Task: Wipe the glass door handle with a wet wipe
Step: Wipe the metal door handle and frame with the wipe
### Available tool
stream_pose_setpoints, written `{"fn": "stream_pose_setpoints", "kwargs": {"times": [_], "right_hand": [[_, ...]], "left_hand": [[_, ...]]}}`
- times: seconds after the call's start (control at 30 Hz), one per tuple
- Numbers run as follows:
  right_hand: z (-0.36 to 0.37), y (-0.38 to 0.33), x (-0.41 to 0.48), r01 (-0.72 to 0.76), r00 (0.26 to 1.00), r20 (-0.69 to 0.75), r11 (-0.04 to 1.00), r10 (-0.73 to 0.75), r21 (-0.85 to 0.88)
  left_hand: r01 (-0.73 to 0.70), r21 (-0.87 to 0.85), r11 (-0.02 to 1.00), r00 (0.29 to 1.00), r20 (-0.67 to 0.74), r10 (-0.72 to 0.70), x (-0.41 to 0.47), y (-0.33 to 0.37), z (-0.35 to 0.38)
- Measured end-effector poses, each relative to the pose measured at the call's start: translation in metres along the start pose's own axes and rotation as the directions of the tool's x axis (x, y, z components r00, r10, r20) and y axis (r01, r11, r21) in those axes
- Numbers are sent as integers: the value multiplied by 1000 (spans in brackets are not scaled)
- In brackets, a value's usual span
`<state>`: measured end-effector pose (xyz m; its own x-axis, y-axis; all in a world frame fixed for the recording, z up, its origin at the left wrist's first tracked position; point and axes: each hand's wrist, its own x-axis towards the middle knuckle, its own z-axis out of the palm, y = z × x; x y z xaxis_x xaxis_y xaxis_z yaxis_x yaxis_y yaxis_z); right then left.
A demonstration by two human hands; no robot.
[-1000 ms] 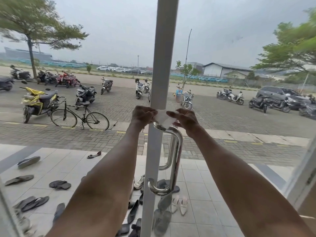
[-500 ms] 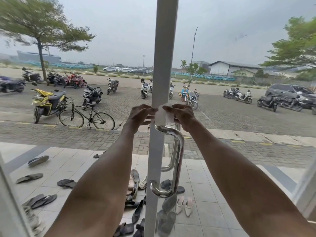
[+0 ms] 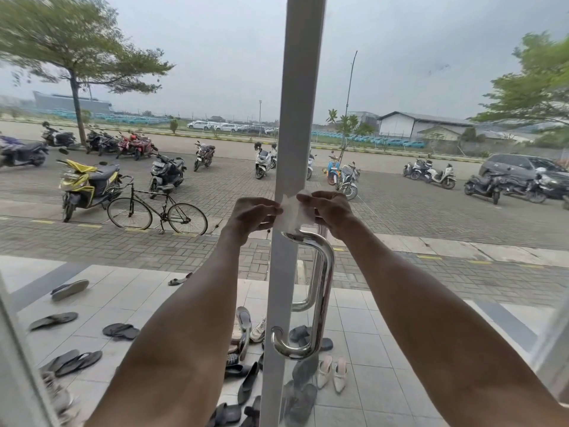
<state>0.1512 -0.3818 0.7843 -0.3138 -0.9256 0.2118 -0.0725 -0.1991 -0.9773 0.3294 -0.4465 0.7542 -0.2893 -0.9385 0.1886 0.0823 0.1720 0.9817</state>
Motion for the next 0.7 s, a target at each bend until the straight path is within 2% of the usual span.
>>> {"fn": "stream_pose_setpoints", "kwargs": {"times": [0.2, 0.3, 0.5, 0.7], "right_hand": [[-4, 1, 10, 3, 981, -196, 1000, 0, 12], [-6, 5, 17, -25, 960, -281, 996, 1, -83], [-13, 23, 22, -66, 936, -347, 944, -53, -323], [-15, 36, 23, -152, 946, -319, 796, -54, -586]], "left_hand": [[14, -90, 996, 980, -196, -32, 1, -5, -12], [61, -78, 995, 964, -253, -78, 6, -17, -16], [176, 40, 984, 957, -240, -161, 14, -41, -17], [259, 157, 953, 959, -163, -234, 10, -55, -7]]}}
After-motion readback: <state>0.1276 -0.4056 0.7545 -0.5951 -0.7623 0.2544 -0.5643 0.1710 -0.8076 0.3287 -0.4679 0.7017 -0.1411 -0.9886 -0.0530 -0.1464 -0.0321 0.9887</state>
